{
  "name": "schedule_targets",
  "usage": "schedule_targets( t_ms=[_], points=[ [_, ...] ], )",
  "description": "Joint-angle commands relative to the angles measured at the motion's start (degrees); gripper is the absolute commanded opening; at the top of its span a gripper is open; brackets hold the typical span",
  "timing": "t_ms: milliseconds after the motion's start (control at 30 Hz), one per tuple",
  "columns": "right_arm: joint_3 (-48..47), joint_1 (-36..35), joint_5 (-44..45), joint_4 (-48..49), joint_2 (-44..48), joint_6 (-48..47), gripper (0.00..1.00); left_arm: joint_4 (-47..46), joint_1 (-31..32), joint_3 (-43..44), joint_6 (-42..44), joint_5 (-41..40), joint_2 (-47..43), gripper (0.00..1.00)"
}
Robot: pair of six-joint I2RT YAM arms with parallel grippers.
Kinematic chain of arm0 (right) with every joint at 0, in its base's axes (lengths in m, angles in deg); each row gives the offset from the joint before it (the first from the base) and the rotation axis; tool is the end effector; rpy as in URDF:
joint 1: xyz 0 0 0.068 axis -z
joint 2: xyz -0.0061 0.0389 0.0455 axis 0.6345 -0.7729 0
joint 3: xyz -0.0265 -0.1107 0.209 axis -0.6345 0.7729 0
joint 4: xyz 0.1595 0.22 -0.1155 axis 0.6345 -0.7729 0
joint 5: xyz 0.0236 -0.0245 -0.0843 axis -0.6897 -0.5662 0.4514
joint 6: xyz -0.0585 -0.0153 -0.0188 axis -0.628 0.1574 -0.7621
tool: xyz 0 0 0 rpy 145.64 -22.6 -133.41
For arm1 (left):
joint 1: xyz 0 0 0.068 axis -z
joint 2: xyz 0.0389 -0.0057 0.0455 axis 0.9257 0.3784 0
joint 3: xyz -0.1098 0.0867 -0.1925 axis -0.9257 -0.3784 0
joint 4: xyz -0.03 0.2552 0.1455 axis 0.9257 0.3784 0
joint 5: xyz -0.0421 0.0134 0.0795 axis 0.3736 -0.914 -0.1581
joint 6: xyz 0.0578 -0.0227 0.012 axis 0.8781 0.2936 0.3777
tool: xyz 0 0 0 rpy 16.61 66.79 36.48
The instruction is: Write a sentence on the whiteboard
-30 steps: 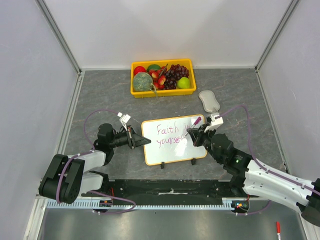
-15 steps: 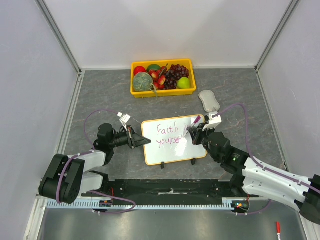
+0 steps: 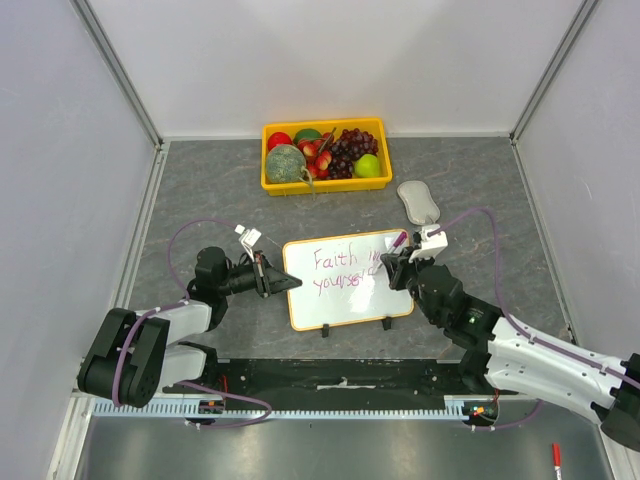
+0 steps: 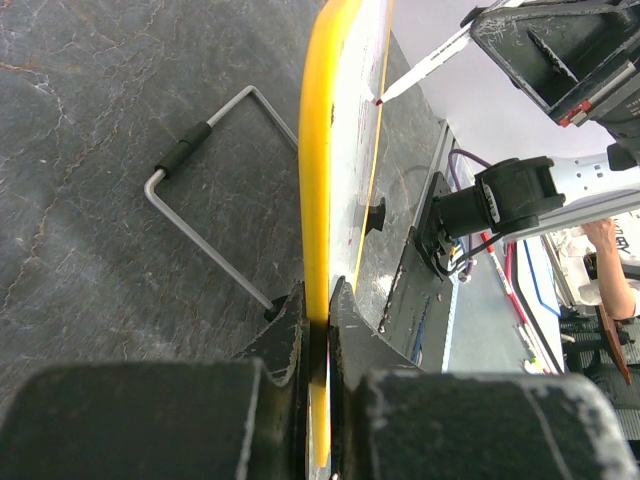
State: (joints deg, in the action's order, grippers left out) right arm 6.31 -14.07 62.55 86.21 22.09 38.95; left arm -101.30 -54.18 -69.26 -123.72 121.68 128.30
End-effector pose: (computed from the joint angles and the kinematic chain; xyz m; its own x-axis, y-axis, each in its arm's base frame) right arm 0.1711 0.1886 0.2037 -0.3317 0.2956 -0.8959 -0.2539 0.8867 0.3865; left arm 0.2195 -0.0937 0.0879 -0.7414 -0.1795 -0.6467 0.5675 0.3467 -0.7468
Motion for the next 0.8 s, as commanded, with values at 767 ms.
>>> schedule_targets(
  t_ms=[767],
  points=[
    [-1.83, 0.28, 4.31, -3.21, 1.65, -1.71, 0.00, 0.32, -0.14, 0.51, 5.00, -4.43, 0.74, 0.02]
  ],
)
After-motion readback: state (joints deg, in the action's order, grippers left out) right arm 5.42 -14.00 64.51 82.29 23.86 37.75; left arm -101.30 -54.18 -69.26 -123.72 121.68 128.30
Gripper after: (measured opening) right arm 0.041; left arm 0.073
